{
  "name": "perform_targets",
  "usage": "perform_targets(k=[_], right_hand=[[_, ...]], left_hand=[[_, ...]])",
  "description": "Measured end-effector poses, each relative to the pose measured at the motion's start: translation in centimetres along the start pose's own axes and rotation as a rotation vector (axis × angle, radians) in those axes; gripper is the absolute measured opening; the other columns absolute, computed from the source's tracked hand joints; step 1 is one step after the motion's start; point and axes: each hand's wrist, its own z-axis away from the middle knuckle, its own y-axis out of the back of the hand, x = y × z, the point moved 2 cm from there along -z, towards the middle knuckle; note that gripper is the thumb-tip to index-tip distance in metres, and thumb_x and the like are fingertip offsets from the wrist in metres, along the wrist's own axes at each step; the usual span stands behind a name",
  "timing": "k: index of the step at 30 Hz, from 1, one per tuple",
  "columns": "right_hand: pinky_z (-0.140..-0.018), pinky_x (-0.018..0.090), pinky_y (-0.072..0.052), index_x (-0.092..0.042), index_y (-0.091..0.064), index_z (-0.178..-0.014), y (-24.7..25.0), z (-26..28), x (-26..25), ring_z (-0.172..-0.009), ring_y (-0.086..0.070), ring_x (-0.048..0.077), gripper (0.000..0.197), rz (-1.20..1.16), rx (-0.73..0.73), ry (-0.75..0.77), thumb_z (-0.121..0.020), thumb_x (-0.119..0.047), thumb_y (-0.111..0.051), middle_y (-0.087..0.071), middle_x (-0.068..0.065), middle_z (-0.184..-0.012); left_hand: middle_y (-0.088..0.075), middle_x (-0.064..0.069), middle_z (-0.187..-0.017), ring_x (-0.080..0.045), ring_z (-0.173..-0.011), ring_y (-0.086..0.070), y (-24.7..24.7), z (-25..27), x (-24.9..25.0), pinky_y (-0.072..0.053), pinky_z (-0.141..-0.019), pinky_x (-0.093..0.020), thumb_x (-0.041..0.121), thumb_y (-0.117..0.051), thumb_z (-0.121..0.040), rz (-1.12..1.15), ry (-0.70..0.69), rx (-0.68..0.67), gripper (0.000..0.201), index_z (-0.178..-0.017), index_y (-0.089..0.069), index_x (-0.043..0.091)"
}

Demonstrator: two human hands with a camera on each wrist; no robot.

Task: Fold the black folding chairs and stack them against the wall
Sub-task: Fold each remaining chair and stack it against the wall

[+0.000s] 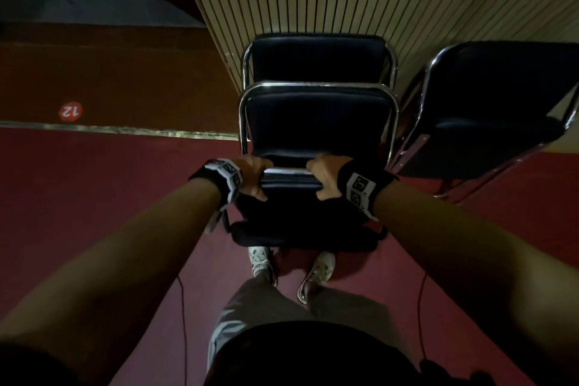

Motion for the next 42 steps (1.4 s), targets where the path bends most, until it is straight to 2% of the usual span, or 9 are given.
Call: perform_targets(k=[3,7,12,20,24,28,31,34,42], right_hand=[[-0.091,0.044,-0.053,-0.011,-0.049,-0.135,0.7,-1.3,0.3,-0.115,-0.057,0.033,0.061,-0.049,0.079,0.0,-0.086,-0.037,-0.073,-0.05,0.012,-0.132],[-0.102,0.05,-0.044,-0.017,-0.034,-0.149,1.4,-2.8,2.1,-0.125,-0.049,0.037,0.078,-0.03,0.139,-0.117,-0.087,-0.048,-0.069,-0.043,0.012,-0.141],[-0.105,0.054,-0.039,-0.016,-0.032,-0.149,1.5,-2.6,5.8,-0.127,-0.046,0.036,0.082,0.023,0.222,-0.253,-0.087,-0.056,-0.067,-0.042,0.015,-0.144],[-0.105,0.058,-0.036,-0.02,-0.03,-0.149,2.4,-3.8,5.1,-0.13,-0.045,0.04,0.084,0.051,0.028,-0.349,-0.085,-0.058,-0.069,-0.042,0.013,-0.144],[-0.099,0.058,-0.045,-0.021,-0.027,-0.15,1.0,-2.3,5.2,-0.125,-0.05,0.039,0.088,0.026,-0.085,-0.354,-0.084,-0.06,-0.07,-0.045,0.011,-0.139],[-0.094,0.057,-0.052,-0.023,-0.028,-0.147,0.3,-1.2,6.5,-0.122,-0.053,0.039,0.085,0.043,-0.113,-0.349,-0.083,-0.058,-0.071,-0.046,0.011,-0.136],[-0.089,0.055,-0.054,-0.024,-0.033,-0.144,2.2,-1.9,7.3,-0.118,-0.055,0.04,0.081,0.05,-0.09,-0.329,-0.081,-0.056,-0.074,-0.047,0.012,-0.133],[-0.09,0.055,-0.054,-0.025,-0.038,-0.141,3.6,-2.7,8.4,-0.119,-0.055,0.041,0.08,0.048,-0.031,-0.324,-0.078,-0.054,-0.078,-0.048,0.012,-0.133],[-0.108,0.06,-0.035,-0.029,-0.028,-0.155,3.9,-3.3,9.7,-0.138,-0.034,0.038,0.082,0.155,0.224,-0.338,-0.088,-0.056,-0.067,-0.033,0.009,-0.154]], left_hand=[[-0.065,-0.004,-0.117,-0.029,-0.103,-0.064,1.2,-1.4,-1.7,-0.054,-0.085,-0.036,0.052,-0.087,-0.065,-0.025,0.027,0.031,0.073,-0.125,-0.054,0.025],[-0.058,-0.007,-0.13,-0.031,-0.115,-0.06,2.8,-3.7,-3.3,-0.052,-0.095,-0.04,0.046,-0.087,-0.069,0.029,0.027,0.118,0.08,-0.136,-0.05,0.023],[-0.048,-0.009,-0.141,-0.037,-0.131,-0.044,4.1,-6.1,-3.5,-0.042,-0.106,-0.049,0.048,-0.082,-0.076,0.019,0.047,0.147,0.082,-0.145,-0.04,0.034],[-0.055,0.0,-0.14,-0.03,-0.128,-0.054,4.1,-7.0,-5.0,-0.045,-0.107,-0.045,0.042,-0.082,-0.077,0.146,-0.026,0.033,0.078,-0.143,-0.04,0.042],[-0.058,0.001,-0.137,-0.025,-0.126,-0.055,3.8,-6.8,-3.6,-0.043,-0.106,-0.033,0.039,-0.082,-0.078,0.134,-0.101,0.01,0.079,-0.145,-0.042,0.038],[-0.063,0.006,-0.124,-0.024,-0.118,-0.059,4.1,-7.0,-1.9,-0.049,-0.101,-0.045,0.048,-0.081,-0.072,0.092,-0.135,-0.015,0.074,-0.136,-0.044,0.046],[-0.061,0.006,-0.127,-0.029,-0.122,-0.056,4.9,-7.4,-1.9,-0.048,-0.101,-0.054,0.055,-0.079,-0.068,0.108,-0.097,0.007,0.078,-0.135,-0.039,0.053],[-0.057,0.003,-0.135,-0.031,-0.127,-0.053,5.5,-7.8,-2.1,-0.044,-0.104,-0.057,0.055,-0.079,-0.071,0.09,-0.044,0.061,0.084,-0.142,-0.036,0.05],[-0.044,-0.004,-0.145,-0.034,-0.135,-0.042,7.4,-9.2,-2.6,-0.041,-0.107,-0.056,0.059,-0.073,-0.079,0.031,0.065,0.123,0.085,-0.149,-0.028,0.044]])
